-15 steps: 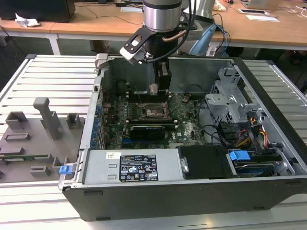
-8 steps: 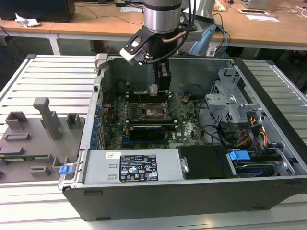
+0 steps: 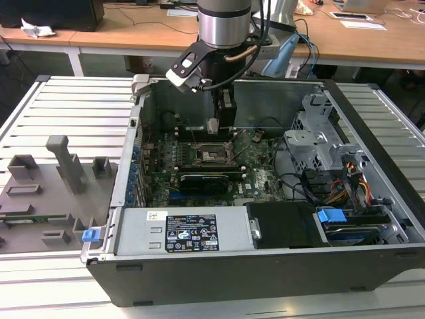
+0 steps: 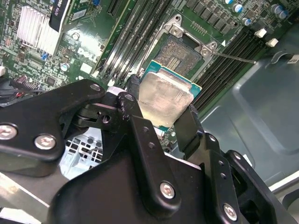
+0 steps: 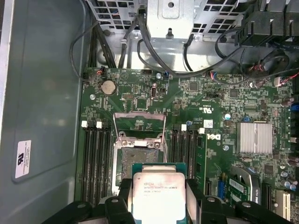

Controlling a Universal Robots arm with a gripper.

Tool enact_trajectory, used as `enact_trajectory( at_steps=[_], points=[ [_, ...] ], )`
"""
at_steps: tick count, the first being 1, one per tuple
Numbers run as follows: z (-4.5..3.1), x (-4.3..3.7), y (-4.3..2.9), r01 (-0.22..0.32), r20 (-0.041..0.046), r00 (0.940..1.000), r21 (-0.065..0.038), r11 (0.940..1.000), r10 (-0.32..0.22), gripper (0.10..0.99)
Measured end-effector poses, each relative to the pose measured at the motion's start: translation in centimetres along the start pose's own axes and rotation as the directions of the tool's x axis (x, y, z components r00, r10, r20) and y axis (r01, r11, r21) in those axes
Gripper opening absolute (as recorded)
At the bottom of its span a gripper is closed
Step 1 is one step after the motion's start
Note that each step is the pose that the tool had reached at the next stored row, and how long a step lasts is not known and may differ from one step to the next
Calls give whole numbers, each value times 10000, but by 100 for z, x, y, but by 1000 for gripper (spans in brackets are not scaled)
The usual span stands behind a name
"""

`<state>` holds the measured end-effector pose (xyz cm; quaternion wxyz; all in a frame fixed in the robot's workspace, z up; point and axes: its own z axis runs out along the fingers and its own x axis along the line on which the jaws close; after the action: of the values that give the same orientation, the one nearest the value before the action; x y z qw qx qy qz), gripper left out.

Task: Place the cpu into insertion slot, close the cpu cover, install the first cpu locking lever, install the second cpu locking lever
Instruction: 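Place the cpu into insertion slot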

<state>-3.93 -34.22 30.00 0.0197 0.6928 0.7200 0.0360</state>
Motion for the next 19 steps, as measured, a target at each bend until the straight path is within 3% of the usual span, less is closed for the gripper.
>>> enact_trajectory(
  at_steps=[19],
  points=[
    [94,-2,-8,0,2,10000,1,10000,0,541]
  ],
)
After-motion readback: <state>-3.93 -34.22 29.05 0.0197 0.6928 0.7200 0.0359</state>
